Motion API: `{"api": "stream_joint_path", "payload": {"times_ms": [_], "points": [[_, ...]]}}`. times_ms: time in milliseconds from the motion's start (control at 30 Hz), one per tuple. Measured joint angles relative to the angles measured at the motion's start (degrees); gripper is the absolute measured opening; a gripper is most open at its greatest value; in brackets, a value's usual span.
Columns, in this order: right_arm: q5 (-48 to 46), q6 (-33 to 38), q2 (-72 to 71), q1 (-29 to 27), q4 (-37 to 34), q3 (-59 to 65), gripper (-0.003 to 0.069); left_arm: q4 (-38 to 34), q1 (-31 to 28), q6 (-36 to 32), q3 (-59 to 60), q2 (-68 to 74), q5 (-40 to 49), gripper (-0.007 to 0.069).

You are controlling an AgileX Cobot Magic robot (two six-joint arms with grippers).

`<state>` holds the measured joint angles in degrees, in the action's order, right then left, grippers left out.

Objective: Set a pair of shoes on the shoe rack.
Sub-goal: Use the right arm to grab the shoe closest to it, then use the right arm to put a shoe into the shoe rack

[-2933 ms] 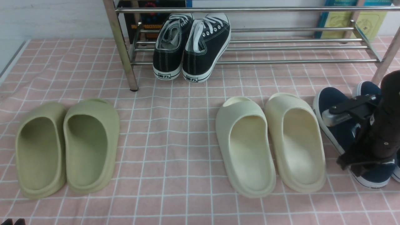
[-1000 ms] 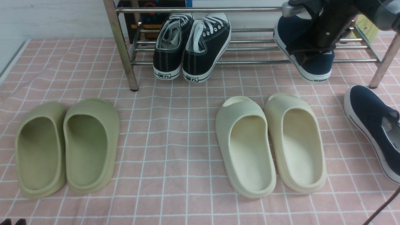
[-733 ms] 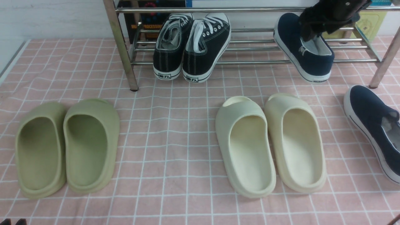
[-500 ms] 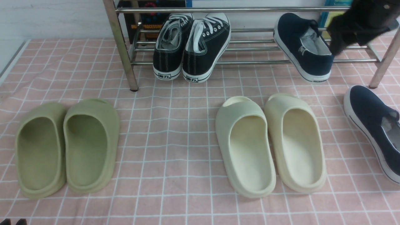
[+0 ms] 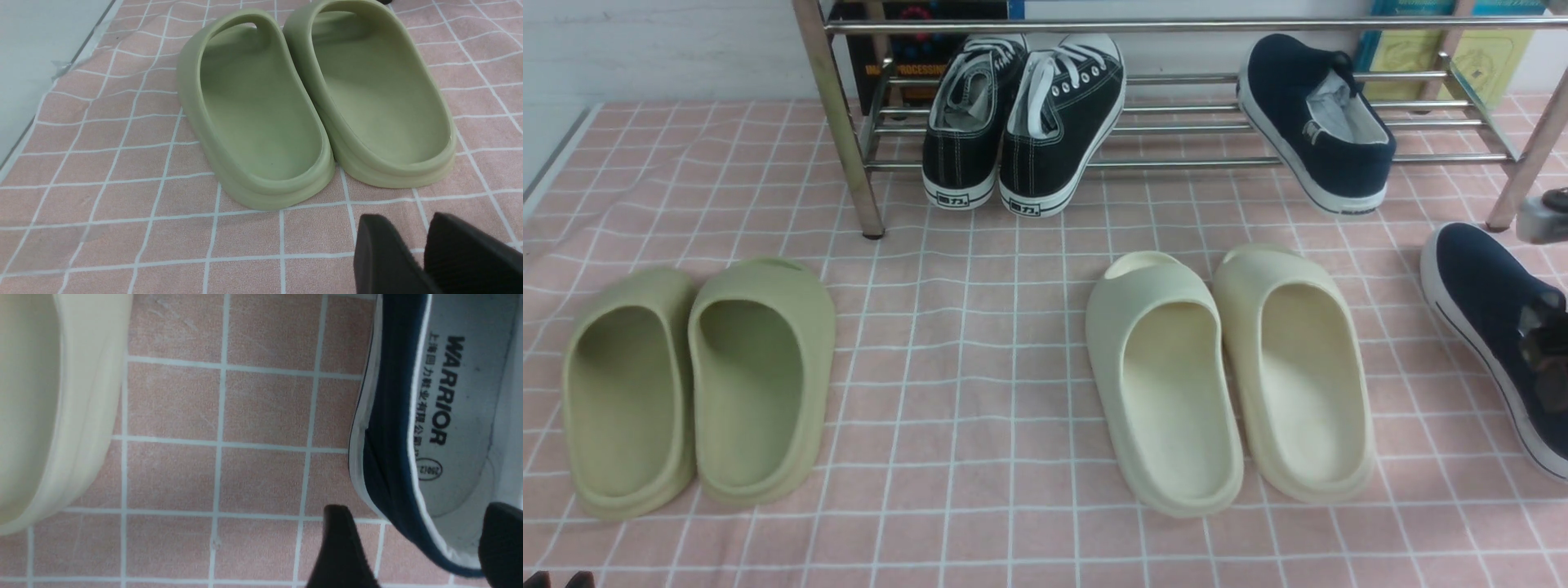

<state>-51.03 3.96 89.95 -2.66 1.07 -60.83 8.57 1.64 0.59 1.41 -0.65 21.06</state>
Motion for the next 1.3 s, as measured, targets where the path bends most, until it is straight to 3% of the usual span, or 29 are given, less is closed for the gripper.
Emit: {"api": "stream_joint_path", "payload": {"times_ms": [233, 267, 300, 367, 467, 667, 833, 1300], "points": [[4.58, 0.0, 7.58, 0.0, 1.71, 0.0, 0.0349, 0.0, 0.0, 0.0, 0.0, 0.0, 0.0, 0.02], [5.58, 0.0, 9.34, 0.0, 2.43, 0.0, 0.0282, 0.0, 0.0, 0.0, 0.0, 0.0, 0.0, 0.02], [5.58, 0.0, 9.34, 0.0, 2.5, 0.0, 0.0272, 0.0, 0.0, 0.0, 0.0, 0.0, 0.0, 0.02], [5.8, -0.05, 10.18, -0.05, 2.69, 0.0, 0.01, 0.0, 0.0, 0.0, 0.0, 0.0, 0.0, 0.0202], [4.33, -0.05, 9.47, 0.21, 2.42, -0.6, 0.0016, 0.0, 0.0, 0.0, 0.0, 0.0, 0.0, 0.0202], [-4.91, -0.05, 3.36, 3.92, 2.07, -6.24, 0.0016, 0.0, 0.0, 0.0, 0.0, 0.0, 0.0, 0.0211], [-6.12, 0.01, 3.12, 5.46, 1.77, -12.57, 0.0016, 0.0, 0.0, 0.0, 0.0, 0.0, 0.0, 0.0212], [-13.18, 0.01, 19.68, 5.46, 4.02, -39.13, 0.0016, 0.0, 0.0, 0.0, 0.0, 0.0, 0.0, 0.0223]]}}
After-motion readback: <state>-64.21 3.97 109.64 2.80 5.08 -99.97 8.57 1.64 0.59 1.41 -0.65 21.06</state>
